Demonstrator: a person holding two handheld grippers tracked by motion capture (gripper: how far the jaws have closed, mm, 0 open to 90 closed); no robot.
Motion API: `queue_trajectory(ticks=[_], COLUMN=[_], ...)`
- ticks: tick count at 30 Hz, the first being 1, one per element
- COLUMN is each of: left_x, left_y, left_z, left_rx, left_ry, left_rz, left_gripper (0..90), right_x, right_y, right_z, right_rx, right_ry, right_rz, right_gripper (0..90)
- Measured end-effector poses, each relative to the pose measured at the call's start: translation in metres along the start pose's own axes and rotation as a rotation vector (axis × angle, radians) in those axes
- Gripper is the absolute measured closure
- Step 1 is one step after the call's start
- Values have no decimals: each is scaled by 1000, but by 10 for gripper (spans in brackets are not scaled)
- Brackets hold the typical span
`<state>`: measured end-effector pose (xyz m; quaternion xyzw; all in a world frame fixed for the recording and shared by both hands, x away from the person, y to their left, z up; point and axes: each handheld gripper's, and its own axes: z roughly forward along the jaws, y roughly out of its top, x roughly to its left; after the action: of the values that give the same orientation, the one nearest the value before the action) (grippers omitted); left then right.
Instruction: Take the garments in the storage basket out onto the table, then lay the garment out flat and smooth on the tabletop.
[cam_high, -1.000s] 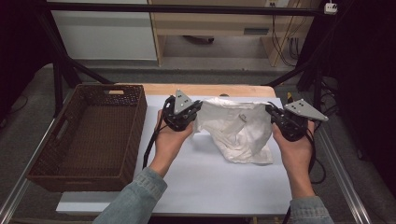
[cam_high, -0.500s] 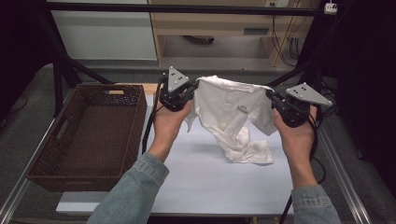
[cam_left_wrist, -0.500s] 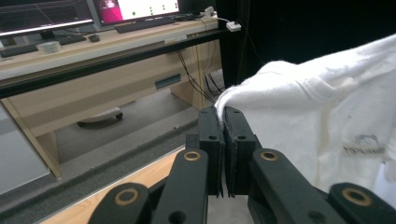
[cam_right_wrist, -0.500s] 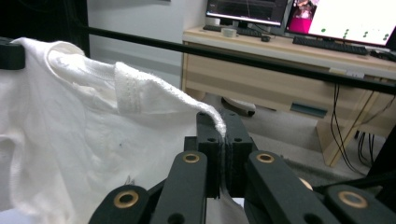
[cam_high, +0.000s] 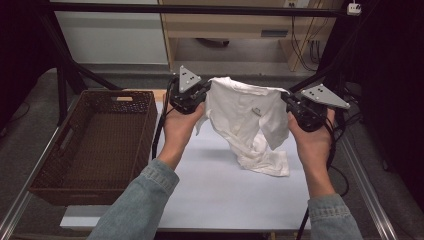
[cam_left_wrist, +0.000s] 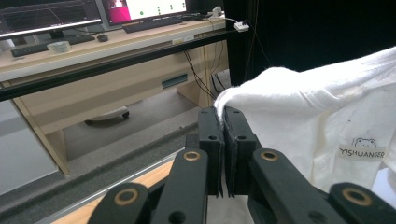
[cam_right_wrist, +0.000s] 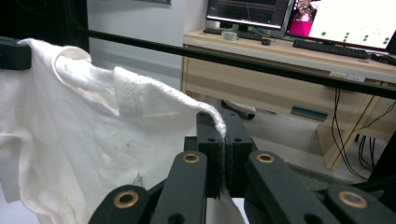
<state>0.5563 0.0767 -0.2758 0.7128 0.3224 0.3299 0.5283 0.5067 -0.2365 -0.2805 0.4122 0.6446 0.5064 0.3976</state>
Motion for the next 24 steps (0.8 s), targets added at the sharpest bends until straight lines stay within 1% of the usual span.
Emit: queue_trajectory(ticks=[6,13,24], left_x=[-4,-8,-11], left_y=[-1,-2,-7], left_z=[8,13,21], left_rx=[12,20,36], left_ry=[-6,-13,-17], left_rz=[9,24,33], left_gripper=[868,868,868], right_x=[-6,-12,-16], right_y=[-6,-12,-19], right_z=[2,6,10], right_rx=[9,21,29], right_ry=[-2,-5,-5], right_rz=[11,33,53], right_gripper=[886,886,886])
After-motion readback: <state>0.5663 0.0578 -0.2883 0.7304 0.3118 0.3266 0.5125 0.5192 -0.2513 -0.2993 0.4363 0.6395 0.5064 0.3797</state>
